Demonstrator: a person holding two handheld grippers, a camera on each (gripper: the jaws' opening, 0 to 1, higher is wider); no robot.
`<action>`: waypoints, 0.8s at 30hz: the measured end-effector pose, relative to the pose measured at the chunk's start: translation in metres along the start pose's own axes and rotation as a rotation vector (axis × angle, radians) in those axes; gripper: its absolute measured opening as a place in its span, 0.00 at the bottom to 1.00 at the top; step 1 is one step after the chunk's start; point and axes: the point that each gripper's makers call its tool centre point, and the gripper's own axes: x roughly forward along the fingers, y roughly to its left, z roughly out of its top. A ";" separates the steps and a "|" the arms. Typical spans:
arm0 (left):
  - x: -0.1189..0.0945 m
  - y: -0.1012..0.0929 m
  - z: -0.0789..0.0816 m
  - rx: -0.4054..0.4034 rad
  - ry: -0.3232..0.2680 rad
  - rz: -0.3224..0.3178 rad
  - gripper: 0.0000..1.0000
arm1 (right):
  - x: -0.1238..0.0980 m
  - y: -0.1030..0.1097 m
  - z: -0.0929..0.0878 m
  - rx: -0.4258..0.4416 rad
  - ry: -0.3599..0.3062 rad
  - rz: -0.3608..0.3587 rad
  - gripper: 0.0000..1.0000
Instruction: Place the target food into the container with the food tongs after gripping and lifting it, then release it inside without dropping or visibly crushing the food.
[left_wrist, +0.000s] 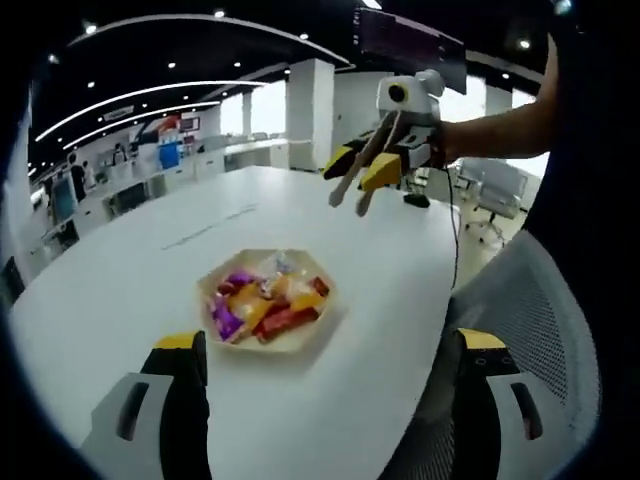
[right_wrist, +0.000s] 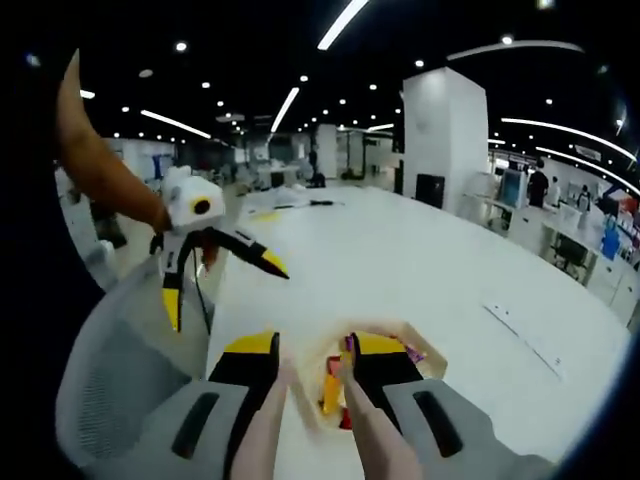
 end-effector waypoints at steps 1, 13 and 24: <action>0.003 -0.001 0.006 0.019 -0.009 -0.025 0.99 | 0.004 0.004 0.003 0.004 -0.011 0.003 0.27; 0.005 -0.022 0.057 0.128 -0.069 -0.273 0.76 | 0.006 0.048 0.032 0.104 -0.103 -0.031 0.27; 0.006 -0.042 0.078 0.165 -0.104 -0.389 0.47 | 0.017 0.072 0.051 0.076 -0.140 0.006 0.28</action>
